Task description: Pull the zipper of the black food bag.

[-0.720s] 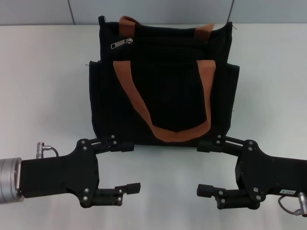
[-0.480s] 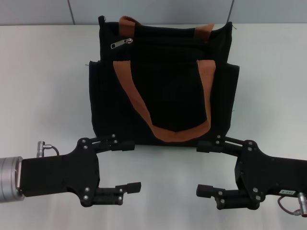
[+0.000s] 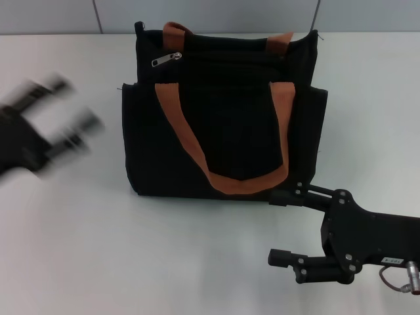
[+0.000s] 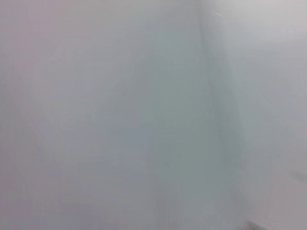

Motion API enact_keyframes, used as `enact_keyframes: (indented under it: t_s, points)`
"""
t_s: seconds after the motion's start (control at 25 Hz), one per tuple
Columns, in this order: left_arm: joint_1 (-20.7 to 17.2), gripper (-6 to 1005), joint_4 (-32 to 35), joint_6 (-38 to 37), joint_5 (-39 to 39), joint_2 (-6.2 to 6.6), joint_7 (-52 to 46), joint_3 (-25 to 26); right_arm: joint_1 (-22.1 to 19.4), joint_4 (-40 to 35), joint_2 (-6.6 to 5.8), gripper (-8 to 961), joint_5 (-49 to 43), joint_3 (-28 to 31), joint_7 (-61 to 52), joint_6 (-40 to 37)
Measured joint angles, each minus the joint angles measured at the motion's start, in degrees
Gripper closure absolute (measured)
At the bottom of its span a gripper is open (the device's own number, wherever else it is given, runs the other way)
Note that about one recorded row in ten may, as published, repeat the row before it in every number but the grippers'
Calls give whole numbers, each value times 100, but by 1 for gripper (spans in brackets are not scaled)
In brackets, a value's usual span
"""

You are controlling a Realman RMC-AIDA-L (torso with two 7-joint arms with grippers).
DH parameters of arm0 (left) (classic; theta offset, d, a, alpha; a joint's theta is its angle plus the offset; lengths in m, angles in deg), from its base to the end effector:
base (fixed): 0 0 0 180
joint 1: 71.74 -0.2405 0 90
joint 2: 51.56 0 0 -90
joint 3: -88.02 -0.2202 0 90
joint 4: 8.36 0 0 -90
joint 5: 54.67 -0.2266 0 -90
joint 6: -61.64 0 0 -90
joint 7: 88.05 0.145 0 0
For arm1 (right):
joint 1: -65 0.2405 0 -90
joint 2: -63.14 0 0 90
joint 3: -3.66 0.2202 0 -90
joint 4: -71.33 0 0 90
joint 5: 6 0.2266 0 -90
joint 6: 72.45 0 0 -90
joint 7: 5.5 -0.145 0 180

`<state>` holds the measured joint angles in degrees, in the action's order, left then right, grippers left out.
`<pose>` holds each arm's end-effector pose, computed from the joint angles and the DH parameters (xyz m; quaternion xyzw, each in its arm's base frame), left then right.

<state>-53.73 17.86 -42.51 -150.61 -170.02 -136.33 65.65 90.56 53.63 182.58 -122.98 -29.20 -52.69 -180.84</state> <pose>-0.2903 0.2589 0.0620 -0.8305 -0.1023 -0.4317 0.3369 0.2487 0.2304 -0.0230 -0.9144 0.0841 0.3938 0.0414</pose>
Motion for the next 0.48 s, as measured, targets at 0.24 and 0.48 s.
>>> enact_keyframes:
  t_s: [0.24, 0.48]
  points:
    - [239, 203, -339, 980, 474, 57, -547, 951, 103, 259, -2, 118, 51, -13, 141, 256]
    - [717, 203, -272, 1596, 270, 253, -939, -54, 168, 276, 5, 117, 53, -62, 146, 310]
